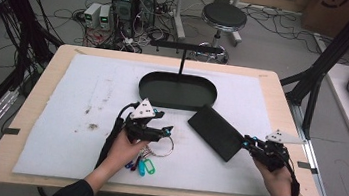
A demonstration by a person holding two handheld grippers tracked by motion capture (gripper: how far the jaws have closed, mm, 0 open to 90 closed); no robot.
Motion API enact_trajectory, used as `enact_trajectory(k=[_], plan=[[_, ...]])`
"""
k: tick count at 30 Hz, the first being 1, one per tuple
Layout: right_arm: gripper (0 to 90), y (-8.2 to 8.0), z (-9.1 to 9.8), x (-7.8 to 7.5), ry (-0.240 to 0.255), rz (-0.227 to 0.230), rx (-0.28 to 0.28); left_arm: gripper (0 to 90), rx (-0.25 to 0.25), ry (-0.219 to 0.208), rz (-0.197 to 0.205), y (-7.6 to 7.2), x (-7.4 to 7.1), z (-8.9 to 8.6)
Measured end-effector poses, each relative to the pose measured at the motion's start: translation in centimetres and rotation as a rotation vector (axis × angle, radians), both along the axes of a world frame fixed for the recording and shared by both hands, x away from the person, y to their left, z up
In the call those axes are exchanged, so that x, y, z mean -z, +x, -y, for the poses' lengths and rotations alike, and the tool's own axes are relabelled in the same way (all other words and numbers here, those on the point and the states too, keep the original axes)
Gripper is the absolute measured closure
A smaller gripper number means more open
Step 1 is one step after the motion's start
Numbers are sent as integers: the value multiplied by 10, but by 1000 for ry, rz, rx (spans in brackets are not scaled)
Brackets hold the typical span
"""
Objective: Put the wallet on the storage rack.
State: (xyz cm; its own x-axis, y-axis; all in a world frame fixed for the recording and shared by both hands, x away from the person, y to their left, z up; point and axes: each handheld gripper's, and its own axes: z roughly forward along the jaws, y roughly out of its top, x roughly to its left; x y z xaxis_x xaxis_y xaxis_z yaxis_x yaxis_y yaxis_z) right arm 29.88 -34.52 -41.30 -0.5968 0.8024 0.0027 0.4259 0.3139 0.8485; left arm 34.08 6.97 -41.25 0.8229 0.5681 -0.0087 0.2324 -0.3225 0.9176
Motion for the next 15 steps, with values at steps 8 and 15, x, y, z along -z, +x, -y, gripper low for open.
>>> enact_trajectory(k=[8,15], plan=[[792,-28,-25,-10,-84,220,-204,383,-5,-3,8,-1,-1,-1],[734,-31,-28,-10,-63,219,-277,382,-4,-7,9,0,-1,-1]])
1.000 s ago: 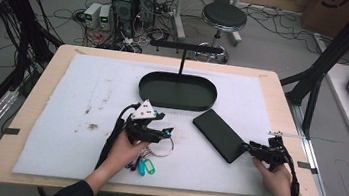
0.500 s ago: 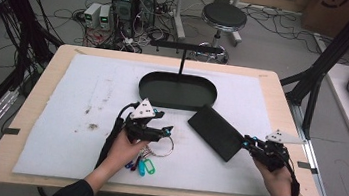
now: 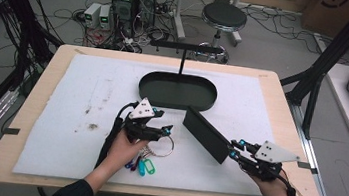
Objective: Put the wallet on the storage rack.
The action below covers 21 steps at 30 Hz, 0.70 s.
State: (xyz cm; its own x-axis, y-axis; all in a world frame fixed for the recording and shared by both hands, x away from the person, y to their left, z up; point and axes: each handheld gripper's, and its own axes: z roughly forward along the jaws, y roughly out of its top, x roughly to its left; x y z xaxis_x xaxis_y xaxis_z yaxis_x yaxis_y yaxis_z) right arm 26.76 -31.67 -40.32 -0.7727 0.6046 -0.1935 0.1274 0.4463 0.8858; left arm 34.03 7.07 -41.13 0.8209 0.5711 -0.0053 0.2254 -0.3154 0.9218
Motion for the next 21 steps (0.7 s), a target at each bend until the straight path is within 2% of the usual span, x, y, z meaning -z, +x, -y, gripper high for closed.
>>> enact_trajectory(k=[3,4,7,9,10,12,13,14,21], plan=[[700,0,-2,1,-3,1,-15,382,1,3,-2,0,0,0],[647,0,-4,1,-7,-10,-5,383,1,3,-2,0,0,1],[615,9,-14,8,-51,-86,32,382,2,6,0,0,0,1],[616,11,-16,9,-51,-102,36,383,3,5,1,0,0,0],[610,17,-19,12,-47,-154,65,382,2,7,2,0,0,0],[669,20,-20,14,-48,-184,62,382,1,3,2,-1,0,0],[669,20,-20,14,-48,-184,62,382,-1,2,3,-1,-1,-1],[721,23,-20,15,-39,-208,49,382,-2,1,3,-1,-1,-2],[750,24,-21,11,-41,-190,21,381,-10,-10,9,-1,-5,-10]])
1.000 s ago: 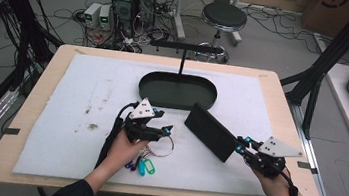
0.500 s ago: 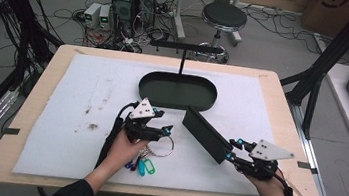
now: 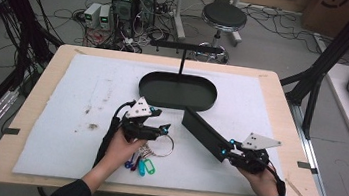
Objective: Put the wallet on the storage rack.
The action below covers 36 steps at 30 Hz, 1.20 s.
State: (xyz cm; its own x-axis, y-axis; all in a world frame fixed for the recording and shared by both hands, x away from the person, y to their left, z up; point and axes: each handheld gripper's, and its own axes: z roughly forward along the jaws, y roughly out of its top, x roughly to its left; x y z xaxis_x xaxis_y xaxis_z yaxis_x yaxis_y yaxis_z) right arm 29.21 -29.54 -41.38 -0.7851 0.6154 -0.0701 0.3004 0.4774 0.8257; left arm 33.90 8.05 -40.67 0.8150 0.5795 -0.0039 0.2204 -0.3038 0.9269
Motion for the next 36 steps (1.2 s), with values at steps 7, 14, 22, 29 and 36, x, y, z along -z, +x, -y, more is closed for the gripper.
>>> enact_trajectory(k=[7,14,22,29,36], plan=[[752,2,-2,-14,64,36,-101,325,14,-56,9,2,-9,-16],[752,9,-7,-28,121,40,-214,243,80,-118,16,2,-20,-31],[752,14,-16,-39,160,37,-332,243,170,-120,14,2,-27,-38],[751,16,-27,-44,179,27,-434,258,232,-151,2,4,-28,-40],[750,19,-28,-46,195,4,-506,368,390,-214,-24,4,-27,-38]])
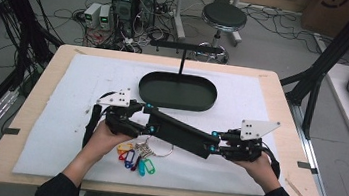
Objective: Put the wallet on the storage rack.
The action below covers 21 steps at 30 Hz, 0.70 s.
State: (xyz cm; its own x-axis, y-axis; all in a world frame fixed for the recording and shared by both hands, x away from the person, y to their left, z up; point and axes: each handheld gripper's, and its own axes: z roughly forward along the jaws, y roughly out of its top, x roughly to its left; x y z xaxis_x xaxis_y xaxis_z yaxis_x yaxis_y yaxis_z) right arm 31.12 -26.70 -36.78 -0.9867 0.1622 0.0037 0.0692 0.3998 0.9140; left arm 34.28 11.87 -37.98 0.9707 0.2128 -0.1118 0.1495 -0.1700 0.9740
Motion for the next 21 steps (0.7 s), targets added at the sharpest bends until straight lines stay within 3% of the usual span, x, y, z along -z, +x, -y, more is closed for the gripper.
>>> enact_trajectory(k=[5,10,21], plan=[[750,2,-1,-1,0,-13,-38,505,114,16,10,-5,-1,9],[747,3,-1,-2,4,-14,-31,628,151,51,19,-7,1,13],[721,6,2,-3,24,-9,34,726,137,40,22,-7,1,14]])
